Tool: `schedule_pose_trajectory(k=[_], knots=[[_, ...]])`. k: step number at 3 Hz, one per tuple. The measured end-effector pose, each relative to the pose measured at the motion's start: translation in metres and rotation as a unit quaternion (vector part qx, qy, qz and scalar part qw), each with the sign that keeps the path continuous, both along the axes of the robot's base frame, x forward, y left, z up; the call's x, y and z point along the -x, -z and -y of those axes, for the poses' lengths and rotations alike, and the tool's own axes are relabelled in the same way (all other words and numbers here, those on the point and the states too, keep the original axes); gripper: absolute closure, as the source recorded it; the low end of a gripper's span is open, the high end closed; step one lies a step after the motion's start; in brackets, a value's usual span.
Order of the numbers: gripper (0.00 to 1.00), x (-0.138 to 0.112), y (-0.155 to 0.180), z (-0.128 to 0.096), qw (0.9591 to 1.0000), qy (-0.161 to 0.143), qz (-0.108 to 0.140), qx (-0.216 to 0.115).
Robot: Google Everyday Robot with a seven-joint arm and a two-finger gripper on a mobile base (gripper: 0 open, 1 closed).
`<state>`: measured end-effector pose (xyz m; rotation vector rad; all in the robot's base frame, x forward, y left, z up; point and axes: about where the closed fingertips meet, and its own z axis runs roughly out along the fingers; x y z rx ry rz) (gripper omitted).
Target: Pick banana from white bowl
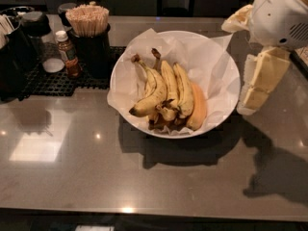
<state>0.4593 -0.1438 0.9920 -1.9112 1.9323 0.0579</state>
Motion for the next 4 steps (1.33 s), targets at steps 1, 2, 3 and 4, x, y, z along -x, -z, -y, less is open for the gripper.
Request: schedule_pose_trajectory(k=[1, 2, 3, 4], knots=[[0.00, -0.002, 0.006, -0.041, 0.9968, -0.064, -0.005, -0.048], [0.00, 0.007, 0.010, -0.073, 0.9920, -0.101, 0.023, -0.071], [0.00, 0.013, 0.015, -0.107, 0.9851, -0.133, 0.073, -0.080], [0.00, 0.016, 0.021, -0.140, 0.9785, -0.151, 0.119, -0.075]])
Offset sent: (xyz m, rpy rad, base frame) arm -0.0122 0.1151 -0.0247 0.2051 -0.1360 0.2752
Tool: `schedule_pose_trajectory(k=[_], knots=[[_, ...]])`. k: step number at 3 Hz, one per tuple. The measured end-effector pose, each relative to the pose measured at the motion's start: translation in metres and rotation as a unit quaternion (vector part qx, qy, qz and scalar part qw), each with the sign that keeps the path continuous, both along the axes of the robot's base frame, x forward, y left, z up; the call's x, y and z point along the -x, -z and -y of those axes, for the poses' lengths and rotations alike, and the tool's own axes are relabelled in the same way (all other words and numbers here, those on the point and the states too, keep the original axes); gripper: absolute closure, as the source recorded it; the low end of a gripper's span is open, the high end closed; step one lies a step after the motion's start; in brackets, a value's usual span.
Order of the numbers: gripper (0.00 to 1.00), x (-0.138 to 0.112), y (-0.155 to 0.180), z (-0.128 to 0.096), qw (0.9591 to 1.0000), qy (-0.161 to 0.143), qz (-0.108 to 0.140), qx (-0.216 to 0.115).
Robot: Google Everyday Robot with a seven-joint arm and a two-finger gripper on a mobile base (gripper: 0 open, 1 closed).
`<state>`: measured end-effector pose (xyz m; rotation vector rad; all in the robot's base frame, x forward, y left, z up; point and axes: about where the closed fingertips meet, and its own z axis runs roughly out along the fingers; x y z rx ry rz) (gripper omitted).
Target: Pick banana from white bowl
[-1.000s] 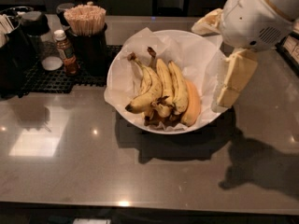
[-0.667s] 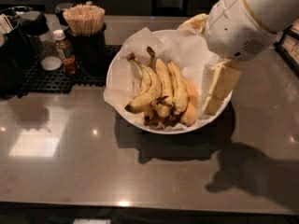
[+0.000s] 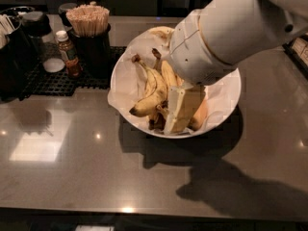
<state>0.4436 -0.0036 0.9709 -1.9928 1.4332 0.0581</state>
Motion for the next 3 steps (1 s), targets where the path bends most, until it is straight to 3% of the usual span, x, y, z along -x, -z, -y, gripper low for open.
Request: schedule_pose_trajectory(k=[1, 2, 3], knots=[[0.00, 0.000, 0.000, 0.000, 1.0000, 0.000, 0.000, 0.000], [0.00, -0.001, 0.000, -0.003, 0.9996, -0.008, -0.005, -0.026], [0.00, 0.005, 0.021, -0.027, 0.9941, -0.053, -0.035, -0.088]])
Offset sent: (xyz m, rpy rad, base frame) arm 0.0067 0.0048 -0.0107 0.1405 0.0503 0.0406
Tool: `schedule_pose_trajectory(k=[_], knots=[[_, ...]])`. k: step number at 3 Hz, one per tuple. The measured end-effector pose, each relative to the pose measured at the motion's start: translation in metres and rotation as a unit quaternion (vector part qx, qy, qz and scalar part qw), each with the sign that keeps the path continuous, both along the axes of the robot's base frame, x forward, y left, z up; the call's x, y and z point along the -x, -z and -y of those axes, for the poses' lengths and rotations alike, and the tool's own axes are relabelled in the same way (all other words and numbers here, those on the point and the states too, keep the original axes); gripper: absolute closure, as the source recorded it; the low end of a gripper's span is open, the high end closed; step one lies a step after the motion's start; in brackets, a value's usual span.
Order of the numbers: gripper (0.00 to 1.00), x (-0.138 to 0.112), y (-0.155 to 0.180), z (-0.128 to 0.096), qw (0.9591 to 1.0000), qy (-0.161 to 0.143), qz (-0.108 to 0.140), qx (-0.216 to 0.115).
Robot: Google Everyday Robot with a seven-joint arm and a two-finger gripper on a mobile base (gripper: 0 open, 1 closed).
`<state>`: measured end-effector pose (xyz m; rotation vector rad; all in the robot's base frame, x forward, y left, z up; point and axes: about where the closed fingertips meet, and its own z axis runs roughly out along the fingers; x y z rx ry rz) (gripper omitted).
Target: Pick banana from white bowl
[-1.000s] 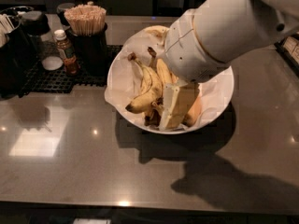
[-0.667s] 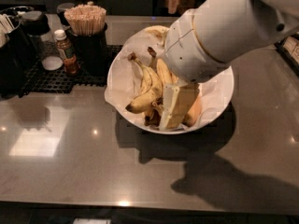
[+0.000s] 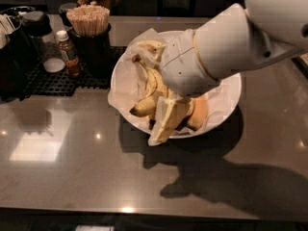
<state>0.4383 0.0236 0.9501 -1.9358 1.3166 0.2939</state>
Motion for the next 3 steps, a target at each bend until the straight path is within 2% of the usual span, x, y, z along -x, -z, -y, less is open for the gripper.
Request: schedule_pose_trajectory(k=[1, 2, 3], knots=[[0.00, 0.0103, -0.0008, -0.0286, 0.9958, -0.055, -0.026, -0.069], [0.00, 0.0124, -0.0043, -0.0321, 0.9953, -0.057, -0.027, -0.074], [0.19, 0.0124, -0.0043, -0.0321, 0.9953, -0.057, -0.027, -0.074]])
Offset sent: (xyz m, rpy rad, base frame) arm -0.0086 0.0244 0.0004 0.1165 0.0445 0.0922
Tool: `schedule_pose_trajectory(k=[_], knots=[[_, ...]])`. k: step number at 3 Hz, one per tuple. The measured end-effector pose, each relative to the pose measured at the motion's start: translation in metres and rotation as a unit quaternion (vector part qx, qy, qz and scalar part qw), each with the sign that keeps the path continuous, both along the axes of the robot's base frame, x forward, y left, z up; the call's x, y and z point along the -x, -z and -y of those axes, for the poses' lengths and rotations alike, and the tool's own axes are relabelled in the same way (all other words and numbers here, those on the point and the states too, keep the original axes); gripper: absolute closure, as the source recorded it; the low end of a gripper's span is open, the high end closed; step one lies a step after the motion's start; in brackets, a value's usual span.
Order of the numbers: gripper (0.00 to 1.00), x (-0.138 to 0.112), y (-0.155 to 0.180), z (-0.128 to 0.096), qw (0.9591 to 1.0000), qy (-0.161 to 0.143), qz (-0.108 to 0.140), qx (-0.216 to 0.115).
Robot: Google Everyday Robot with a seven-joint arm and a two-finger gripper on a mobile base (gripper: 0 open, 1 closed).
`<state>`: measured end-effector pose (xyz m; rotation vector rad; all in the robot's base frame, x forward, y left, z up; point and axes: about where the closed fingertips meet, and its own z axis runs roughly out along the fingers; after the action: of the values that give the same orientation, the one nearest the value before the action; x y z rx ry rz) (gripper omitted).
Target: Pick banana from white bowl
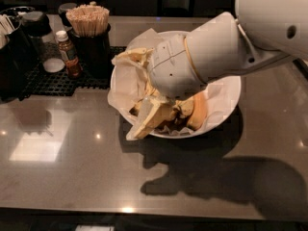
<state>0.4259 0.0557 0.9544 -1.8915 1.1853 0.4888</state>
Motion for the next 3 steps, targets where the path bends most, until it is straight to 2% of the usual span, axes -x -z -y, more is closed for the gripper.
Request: schedule_pose_trajectory(k=[2, 3], knots=[[0.65, 0.0000, 0.0000, 0.0000, 1.0000, 0.000, 0.000, 0.000], [0.64, 0.0001, 0.0000, 0.0000, 1.0000, 0.000, 0.000, 0.000]])
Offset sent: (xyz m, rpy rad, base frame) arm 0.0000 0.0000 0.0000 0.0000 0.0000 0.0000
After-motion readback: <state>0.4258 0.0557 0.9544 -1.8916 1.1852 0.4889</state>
